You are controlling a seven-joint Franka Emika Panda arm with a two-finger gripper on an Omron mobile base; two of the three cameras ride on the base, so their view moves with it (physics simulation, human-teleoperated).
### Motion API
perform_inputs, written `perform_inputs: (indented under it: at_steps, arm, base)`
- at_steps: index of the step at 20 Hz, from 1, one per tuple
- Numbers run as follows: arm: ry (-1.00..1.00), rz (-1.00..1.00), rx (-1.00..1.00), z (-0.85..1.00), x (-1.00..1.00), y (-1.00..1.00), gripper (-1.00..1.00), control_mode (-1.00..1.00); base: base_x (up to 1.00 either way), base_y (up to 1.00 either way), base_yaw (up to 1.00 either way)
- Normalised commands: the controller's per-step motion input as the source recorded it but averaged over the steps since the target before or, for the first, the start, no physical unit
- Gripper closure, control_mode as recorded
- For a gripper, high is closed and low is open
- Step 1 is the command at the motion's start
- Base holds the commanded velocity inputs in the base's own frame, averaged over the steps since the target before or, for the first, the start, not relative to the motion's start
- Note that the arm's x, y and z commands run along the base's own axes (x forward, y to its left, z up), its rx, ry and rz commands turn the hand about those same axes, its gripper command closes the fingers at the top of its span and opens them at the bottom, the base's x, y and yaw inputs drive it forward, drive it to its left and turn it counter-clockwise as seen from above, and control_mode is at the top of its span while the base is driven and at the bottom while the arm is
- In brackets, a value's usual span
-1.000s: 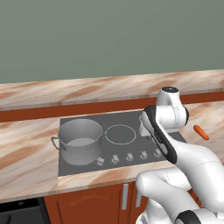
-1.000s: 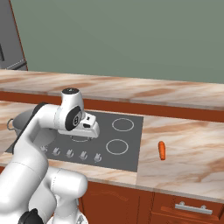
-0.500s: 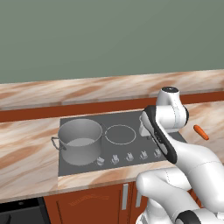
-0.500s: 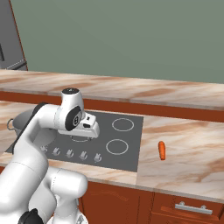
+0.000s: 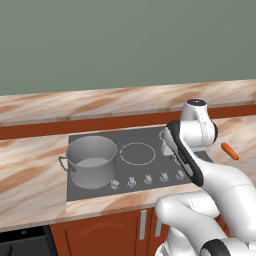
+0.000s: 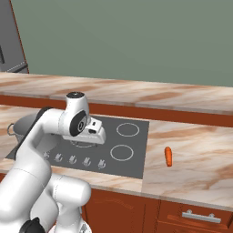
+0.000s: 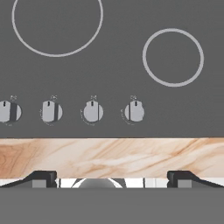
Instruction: Turn on the burner for the pot on the stove. Wait thirty seconds for the pot to heat up. Then add the carrot to the pot.
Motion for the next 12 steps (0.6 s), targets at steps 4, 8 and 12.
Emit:
perform_inputs:
  at_steps: [4,8,12]
  arm:
    - [0.03,-0.08,0.0,0.0,0.09,-0.96,-1.0,-1.0]
    - [0.01,-0.05,0.0,0.0,0.03,-1.0,-1.0,-1.0]
    - [0.05,-0.05,0.0,0.0,0.09,-1.0,-1.0,-1.0]
  base:
    - [0.0,0.0,0.0]
    - [0.0,0.0,0.0]
    - [0.0,0.0,0.0]
